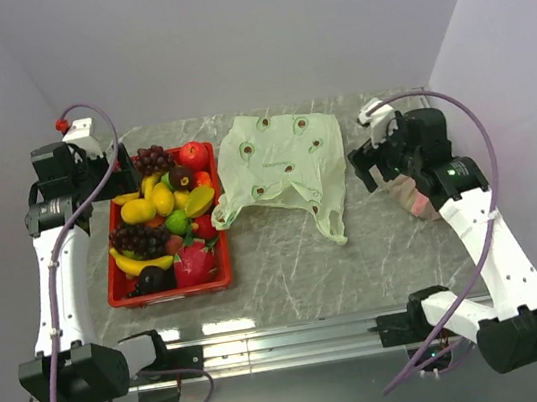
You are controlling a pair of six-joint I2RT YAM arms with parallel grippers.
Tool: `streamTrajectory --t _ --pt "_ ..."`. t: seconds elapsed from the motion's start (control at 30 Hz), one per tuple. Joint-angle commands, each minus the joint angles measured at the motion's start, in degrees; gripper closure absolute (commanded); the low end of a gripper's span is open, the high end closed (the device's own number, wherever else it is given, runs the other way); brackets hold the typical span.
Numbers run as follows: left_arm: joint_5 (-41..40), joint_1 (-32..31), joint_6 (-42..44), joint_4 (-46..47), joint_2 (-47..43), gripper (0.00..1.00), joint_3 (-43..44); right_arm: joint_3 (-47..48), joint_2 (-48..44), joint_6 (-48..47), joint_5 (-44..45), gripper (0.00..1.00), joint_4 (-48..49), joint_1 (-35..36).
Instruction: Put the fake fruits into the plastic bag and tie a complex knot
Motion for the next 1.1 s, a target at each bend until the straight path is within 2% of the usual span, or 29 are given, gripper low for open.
streamTrajectory --t 0.0,0.23,0.5,0.63,0.9,1.07 --pt "2.5 -0.1 -1.0 -3.4 1.2 0.01 4.2 2.9 2.5 -2.4 5.0 0.00 2.2 4.6" --pt "10.0 0.5 -1.3 -6.8 1.5 0.01 4.5 10.0 11.7 -8.4 9.5 0.00 3.0 17.3" --pt "14.2 2.2 -1.7 -10.3 0.4 0.01 4.5 20.2 29.2 -17.9 16.3 0.00 -0.8 29.7" --pt "16.3 4.9 -2.2 -11.4 0.7 0.01 4.0 20.3 35.9 -23.5 19.5 0.00 0.0 32.6" --pt "26.0 11.5 -2.4 -14.4 1.6 0.01 0.4 17.0 44.1 -32.8 26.6 0.00 9.5 33.6" --pt "24.6 11.6 -1.8 -13.8 0.0 0.01 -1.3 16.8 47.0 -35.4 28.7 0.00 12.3 33.3"
